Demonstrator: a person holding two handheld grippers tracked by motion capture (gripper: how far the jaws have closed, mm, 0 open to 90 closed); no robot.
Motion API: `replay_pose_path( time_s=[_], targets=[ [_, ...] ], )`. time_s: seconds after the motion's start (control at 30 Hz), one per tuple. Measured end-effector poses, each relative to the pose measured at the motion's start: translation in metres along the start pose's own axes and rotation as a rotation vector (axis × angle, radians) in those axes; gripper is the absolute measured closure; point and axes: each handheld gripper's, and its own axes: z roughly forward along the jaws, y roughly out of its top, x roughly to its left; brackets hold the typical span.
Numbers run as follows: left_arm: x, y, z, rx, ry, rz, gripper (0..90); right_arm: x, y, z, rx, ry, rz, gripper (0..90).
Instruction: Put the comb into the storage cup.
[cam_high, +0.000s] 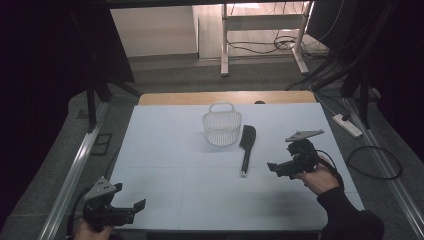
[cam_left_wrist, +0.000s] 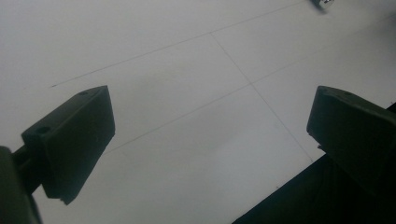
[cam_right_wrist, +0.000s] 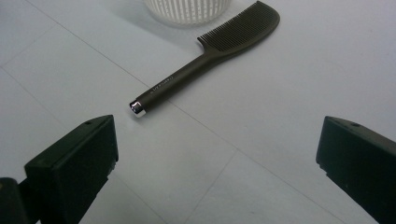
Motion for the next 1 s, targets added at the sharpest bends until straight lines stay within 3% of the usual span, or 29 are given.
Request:
replay_pose_path(
  time_s=[0.7,1.0],
  targets=[
    [0.000,0.000,0.000,0.001,-0.005,-0.002,1.9,-0.004,0.021,0.021,0.018,0.017,-0.007,0.0],
    [0.001,0.000,0.000,0.001,-0.009,-0.002,1.9,-0.005,0.030,0.032,0.035,0.013,0.013,0.0]
  ],
)
